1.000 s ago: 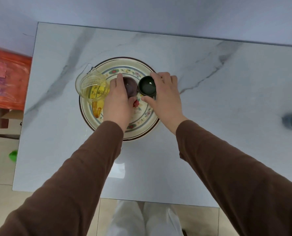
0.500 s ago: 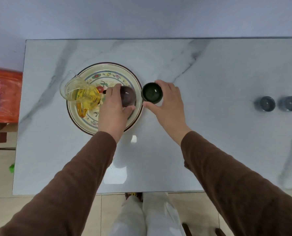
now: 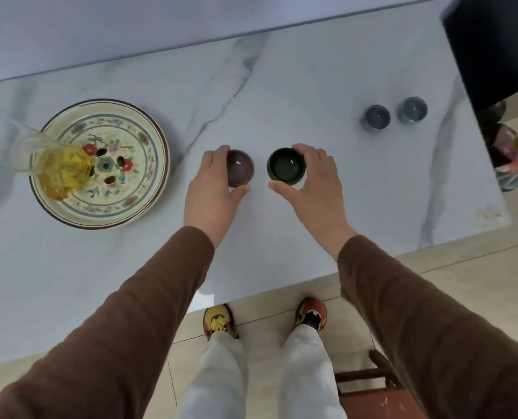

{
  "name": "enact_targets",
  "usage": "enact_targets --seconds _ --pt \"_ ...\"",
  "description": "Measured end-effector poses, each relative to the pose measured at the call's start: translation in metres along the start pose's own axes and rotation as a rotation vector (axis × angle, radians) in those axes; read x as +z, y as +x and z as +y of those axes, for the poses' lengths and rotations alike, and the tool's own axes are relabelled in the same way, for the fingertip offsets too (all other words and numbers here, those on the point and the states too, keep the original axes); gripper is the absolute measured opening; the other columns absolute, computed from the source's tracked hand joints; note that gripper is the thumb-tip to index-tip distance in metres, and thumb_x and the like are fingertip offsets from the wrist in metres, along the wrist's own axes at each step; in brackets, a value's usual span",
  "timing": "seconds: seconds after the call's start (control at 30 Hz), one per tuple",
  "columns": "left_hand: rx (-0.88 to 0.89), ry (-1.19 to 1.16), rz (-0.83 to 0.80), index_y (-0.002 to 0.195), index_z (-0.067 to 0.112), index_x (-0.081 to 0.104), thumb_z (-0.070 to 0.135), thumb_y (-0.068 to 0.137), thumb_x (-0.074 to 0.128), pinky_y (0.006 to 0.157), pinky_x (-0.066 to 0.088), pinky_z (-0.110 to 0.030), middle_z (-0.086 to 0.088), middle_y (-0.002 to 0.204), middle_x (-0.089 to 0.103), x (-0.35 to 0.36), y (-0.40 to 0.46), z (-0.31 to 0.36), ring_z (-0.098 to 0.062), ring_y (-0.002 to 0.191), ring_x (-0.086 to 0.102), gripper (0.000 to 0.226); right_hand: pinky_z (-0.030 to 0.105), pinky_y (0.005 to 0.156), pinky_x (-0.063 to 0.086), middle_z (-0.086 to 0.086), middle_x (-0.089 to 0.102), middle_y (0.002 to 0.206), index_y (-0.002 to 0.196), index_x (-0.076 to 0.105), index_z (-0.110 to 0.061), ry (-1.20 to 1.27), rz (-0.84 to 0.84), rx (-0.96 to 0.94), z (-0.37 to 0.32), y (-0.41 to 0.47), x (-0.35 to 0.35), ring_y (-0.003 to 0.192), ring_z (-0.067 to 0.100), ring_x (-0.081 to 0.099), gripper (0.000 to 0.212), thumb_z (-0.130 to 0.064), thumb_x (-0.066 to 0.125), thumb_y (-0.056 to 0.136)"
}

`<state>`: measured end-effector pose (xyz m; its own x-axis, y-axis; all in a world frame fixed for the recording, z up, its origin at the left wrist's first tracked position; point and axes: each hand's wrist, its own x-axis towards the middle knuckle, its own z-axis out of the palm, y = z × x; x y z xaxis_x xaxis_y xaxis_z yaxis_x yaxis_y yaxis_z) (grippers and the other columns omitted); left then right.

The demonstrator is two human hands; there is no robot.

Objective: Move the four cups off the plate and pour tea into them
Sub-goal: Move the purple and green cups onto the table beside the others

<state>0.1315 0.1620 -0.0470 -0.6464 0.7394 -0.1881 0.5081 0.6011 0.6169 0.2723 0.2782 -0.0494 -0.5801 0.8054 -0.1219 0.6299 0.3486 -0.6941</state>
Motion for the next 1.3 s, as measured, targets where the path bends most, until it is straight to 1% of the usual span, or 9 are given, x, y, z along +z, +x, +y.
enact_targets --seconds 0.17,0.27,0.43,0.57,0.7,0.83,0.97,1.17,1.3 --pt "-0.013 0.016 -0.008 0.140 0.020 0.043 0.029 0.083 0.074 0.087 0.039 -0.024 0.000 0.132 0.050 0.045 -0.002 0.051 -0.022 0.113 0.057 0.066 0.027 0.096 0.041 -0.004 0.054 0.126 0.133 0.050 -0.022 0.015 -0.004 0.032 0.056 0.000 -0.044 0.116 0.015 0.045 0.065 -0.041 0.078 0.077" --pt "-0.035 0.004 -0.026 0.140 0.020 0.042 0.029 0.083 0.074 0.086 0.038 -0.022 0.002 0.133 0.050 0.074 0.000 0.083 -0.020 0.113 0.057 0.066 0.028 0.096 0.042 -0.004 0.054 0.125 0.133 0.050 -0.022 0.000 -0.007 0.037 0.088 0.005 -0.071 0.115 0.015 0.046 0.066 -0.043 0.078 0.077" --pt "-0.041 0.016 -0.051 0.139 0.023 0.042 0.031 0.082 0.074 0.083 0.042 -0.025 0.004 0.130 0.050 0.115 0.014 0.119 -0.019 0.110 0.058 0.066 0.032 0.098 0.044 -0.004 0.054 0.125 0.133 0.050 -0.022 -0.027 -0.011 0.063 0.130 0.024 -0.106 0.116 0.015 0.046 0.066 -0.042 0.078 0.078" --pt "0.010 0.041 -0.089 0.136 0.025 0.044 0.033 0.081 0.074 0.078 0.048 -0.030 0.005 0.127 0.051 0.137 0.030 0.139 -0.020 0.104 0.060 0.064 0.031 0.097 0.044 -0.005 0.054 0.126 0.132 0.050 -0.022 -0.056 0.018 0.108 0.153 0.040 -0.121 0.115 0.015 0.045 0.065 -0.042 0.079 0.077" --pt "0.057 0.050 -0.118 0.137 0.026 0.043 0.034 0.081 0.075 0.085 0.052 -0.036 0.006 0.128 0.053 0.157 0.048 0.157 -0.018 0.112 0.056 0.066 0.030 0.097 0.043 -0.005 0.054 0.126 0.132 0.049 -0.022 -0.070 0.038 0.128 0.171 0.057 -0.134 0.116 0.015 0.044 0.065 -0.040 0.079 0.077" --pt "0.074 0.082 -0.116 0.139 0.025 0.042 0.035 0.082 0.074 0.084 0.051 -0.035 0.006 0.129 0.053 0.177 0.064 0.174 -0.018 0.116 0.050 0.066 0.031 0.099 0.043 -0.005 0.053 0.127 0.133 0.048 -0.022 -0.076 0.011 0.136 0.195 0.073 -0.151 0.118 0.015 0.043 0.065 -0.040 0.078 0.078" --pt "0.053 0.115 -0.121 0.138 0.024 0.043 0.035 0.081 0.074 0.081 0.050 -0.034 0.004 0.127 0.054 0.203 0.073 0.190 -0.019 0.114 0.048 0.066 0.030 0.097 0.043 -0.004 0.053 0.126 0.133 0.048 -0.020 -0.117 -0.033 0.106 0.226 0.089 -0.165 0.116 0.016 0.043 0.066 -0.039 0.079 0.078" --pt "-0.007 0.143 -0.085 0.136 0.021 0.046 0.030 0.079 0.076 0.083 0.052 -0.037 0.001 0.128 0.053 0.240 0.070 0.211 -0.021 0.113 0.049 0.066 0.034 0.101 0.043 0.001 0.053 0.127 0.134 0.049 -0.016 -0.134 -0.134 0.031 0.268 0.110 -0.179 0.118 0.020 0.043 0.068 -0.036 0.080 0.077" --pt "-0.048 0.121 -0.047 0.135 0.021 0.047 0.027 0.078 0.077 0.083 0.054 -0.041 -0.002 0.129 0.049 0.258 0.068 0.219 -0.024 0.113 0.051 0.065 0.029 0.101 0.039 0.003 0.053 0.127 0.135 0.048 -0.014 -0.139 -0.172 -0.039 0.284 0.120 -0.180 0.118 0.021 0.043 0.068 -0.031 0.081 0.078"
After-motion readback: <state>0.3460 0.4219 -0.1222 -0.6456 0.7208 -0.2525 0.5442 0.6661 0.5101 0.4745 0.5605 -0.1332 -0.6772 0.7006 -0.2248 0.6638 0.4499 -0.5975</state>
